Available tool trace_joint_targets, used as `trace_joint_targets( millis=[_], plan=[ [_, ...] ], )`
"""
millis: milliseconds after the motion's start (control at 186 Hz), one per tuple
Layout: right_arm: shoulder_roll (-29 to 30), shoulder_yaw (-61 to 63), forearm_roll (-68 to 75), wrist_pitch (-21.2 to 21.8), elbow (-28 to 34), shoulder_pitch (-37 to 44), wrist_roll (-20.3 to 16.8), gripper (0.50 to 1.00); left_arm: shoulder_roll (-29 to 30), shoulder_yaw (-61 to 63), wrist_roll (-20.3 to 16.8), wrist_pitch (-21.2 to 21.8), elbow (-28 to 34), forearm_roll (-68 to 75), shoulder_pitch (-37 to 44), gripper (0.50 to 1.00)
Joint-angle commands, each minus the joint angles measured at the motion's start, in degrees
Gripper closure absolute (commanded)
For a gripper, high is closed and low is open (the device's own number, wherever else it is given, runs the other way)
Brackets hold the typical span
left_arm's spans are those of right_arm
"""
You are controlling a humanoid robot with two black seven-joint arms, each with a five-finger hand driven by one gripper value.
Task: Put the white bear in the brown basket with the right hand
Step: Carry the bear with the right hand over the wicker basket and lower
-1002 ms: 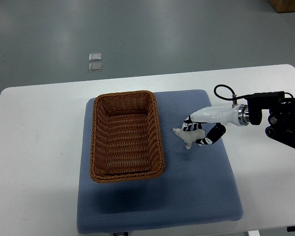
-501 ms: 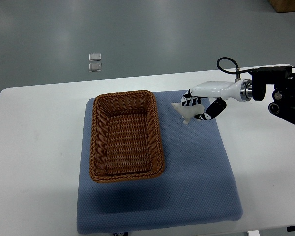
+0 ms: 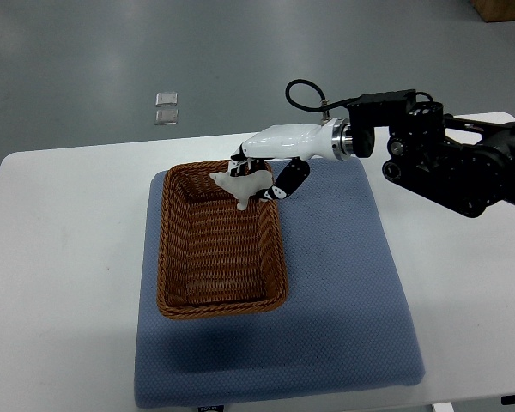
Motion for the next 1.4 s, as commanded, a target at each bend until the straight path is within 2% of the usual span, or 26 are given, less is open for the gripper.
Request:
trace_joint_targets(
  millis=[0,334,711,905,964,1067,1180,1309,1395],
  plan=[
    [3.83,-0.12,-0.24,0.00,-1.64,-0.53,-0.01,0.973,0.00,0.00,-0.01,0.00,0.00,0.00,0.01,0.500],
    [10.34,-1.88,-2.70,-0.70,-7.70,-3.78,-0.36,0.971,0.00,0.00,-0.01,0.00,0.00,0.00,0.01,0.500],
    [11.13,-1.88,-3.67,-1.32,-10.87,-5.01,-0.45,0.961,0.00,0.00,-0.01,0.00,0.00,0.00,0.01,0.500],
    [11.13,-1.88,-3.58,-2.02,-11.22,-5.36,-0.45,0.885,0.00,0.00,-0.01,0.00,0.00,0.00,0.01,0.500],
    [11.13,-1.79,-3.58,-2.02,-11.22,-5.36,-0.45,0.836,0.00,0.00,-0.01,0.00,0.00,0.00,0.01,0.500],
    [11.13,-1.79,-3.58,-2.02,-11.22,-5.36,-0.45,0.810,0.00,0.00,-0.01,0.00,0.00,0.00,0.01,0.500],
    [11.13,-1.70,-3.49,-2.02,-11.22,-5.27,-0.45,0.752,0.00,0.00,-0.01,0.00,0.00,0.00,0.01,0.500],
    [10.96,-1.70,-3.40,-1.93,-11.22,-5.27,-0.45,0.742,0.00,0.00,-0.01,0.00,0.00,0.00,0.01,0.500],
    [10.69,-1.61,-3.23,-1.85,-11.13,-5.19,-0.45,0.703,0.00,0.00,-0.01,0.00,0.00,0.00,0.01,0.500]
  ],
)
